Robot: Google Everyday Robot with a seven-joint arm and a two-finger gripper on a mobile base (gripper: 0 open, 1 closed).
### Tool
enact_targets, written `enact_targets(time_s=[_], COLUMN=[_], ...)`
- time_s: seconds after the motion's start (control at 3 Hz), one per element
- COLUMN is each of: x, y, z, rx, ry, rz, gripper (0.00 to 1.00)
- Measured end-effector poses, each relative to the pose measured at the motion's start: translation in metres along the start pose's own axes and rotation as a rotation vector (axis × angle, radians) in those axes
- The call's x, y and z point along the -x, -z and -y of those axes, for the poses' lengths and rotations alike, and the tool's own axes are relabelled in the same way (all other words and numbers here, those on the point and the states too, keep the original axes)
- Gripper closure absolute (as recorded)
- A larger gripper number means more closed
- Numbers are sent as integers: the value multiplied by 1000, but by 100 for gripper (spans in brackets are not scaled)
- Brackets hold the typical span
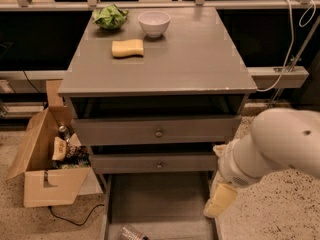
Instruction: Pick water bottle from bottom drawer and place on counter
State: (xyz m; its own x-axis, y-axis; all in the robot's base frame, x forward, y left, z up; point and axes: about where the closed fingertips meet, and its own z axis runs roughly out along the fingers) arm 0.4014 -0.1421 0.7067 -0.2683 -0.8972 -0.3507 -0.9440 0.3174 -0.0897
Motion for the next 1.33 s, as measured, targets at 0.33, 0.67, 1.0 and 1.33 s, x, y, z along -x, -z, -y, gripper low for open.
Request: enact_targets(time_s=[0.33,0.67,1.0,1.33], x=[-5,-6,-14,-14], y=[-91,-151,-225,-225], z=[-5,-10,-29,-29], rx=[66,140,232,232], ry=[21,-5,-140,-141], rz=[3,23,57,57], gripper=[0,0,0,0])
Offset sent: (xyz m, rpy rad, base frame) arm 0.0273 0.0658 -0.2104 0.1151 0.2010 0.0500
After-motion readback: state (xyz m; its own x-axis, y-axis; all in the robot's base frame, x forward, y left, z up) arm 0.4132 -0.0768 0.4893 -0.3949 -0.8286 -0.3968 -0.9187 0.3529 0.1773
